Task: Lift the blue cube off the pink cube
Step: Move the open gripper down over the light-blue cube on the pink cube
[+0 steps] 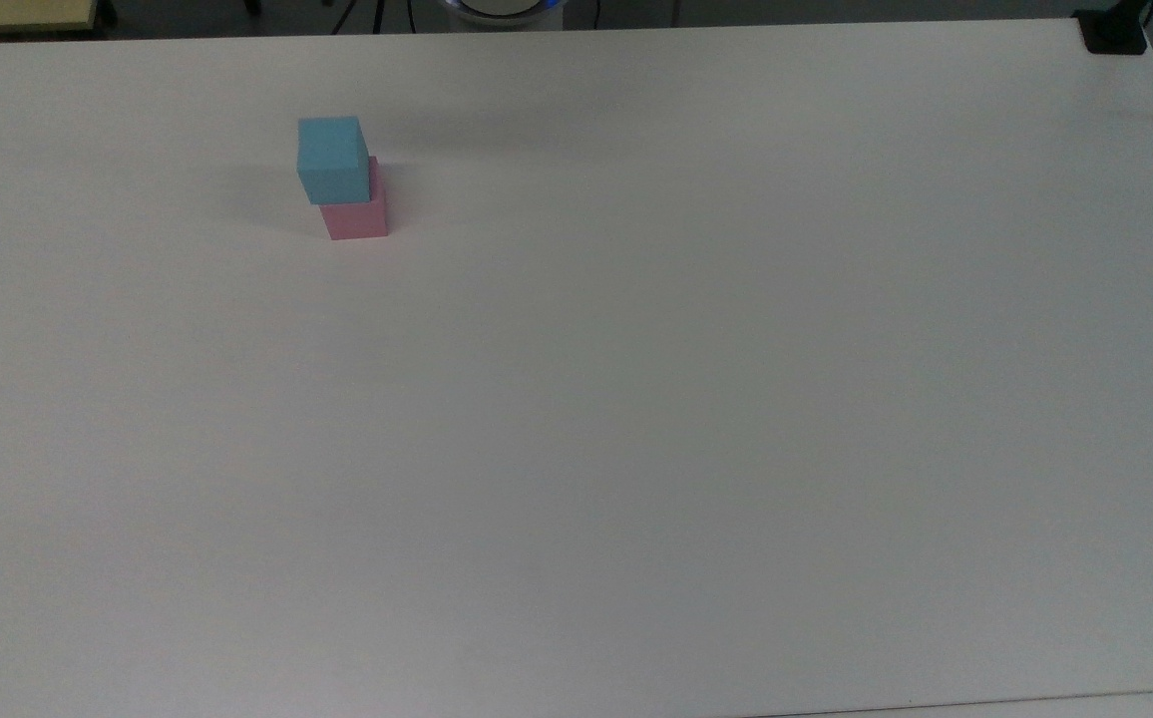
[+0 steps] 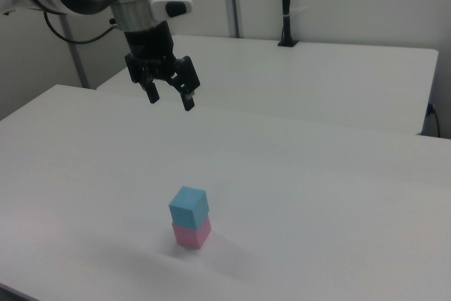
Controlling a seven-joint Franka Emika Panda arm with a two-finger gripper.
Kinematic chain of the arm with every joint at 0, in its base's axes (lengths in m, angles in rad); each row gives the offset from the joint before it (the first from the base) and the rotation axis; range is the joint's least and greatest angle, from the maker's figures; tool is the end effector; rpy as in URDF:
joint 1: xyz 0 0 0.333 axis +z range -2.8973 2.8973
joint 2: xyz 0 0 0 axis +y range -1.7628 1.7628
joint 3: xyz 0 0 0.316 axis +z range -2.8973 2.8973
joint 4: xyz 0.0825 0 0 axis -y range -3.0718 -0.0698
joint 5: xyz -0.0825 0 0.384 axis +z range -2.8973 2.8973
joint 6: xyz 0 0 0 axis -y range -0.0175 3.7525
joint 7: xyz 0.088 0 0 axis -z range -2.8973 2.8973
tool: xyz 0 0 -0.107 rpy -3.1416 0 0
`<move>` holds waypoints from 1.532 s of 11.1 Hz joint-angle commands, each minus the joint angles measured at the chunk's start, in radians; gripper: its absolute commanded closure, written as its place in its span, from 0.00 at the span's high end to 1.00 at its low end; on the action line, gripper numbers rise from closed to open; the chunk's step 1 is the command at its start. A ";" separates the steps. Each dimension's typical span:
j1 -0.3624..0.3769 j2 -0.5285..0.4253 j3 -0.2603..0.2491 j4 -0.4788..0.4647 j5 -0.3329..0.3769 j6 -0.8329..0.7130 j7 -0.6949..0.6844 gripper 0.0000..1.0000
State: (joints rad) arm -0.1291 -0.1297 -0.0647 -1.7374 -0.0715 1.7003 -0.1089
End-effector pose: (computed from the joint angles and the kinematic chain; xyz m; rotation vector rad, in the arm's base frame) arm 0.5138 -0.1099 0.6269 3.0606 -0.1206 0.1254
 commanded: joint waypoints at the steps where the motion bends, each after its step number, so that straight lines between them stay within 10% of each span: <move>1: 0.006 0.012 -0.009 0.019 0.035 -0.004 -0.020 1.00; 11: 0.002 0.010 -0.009 0.018 0.041 -0.023 -0.025 1.00; 17: -0.006 0.024 -0.009 -0.083 0.009 -0.116 -0.255 1.00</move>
State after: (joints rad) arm -0.1300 -0.1149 -0.0659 -1.7597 -0.0579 1.5865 -0.3118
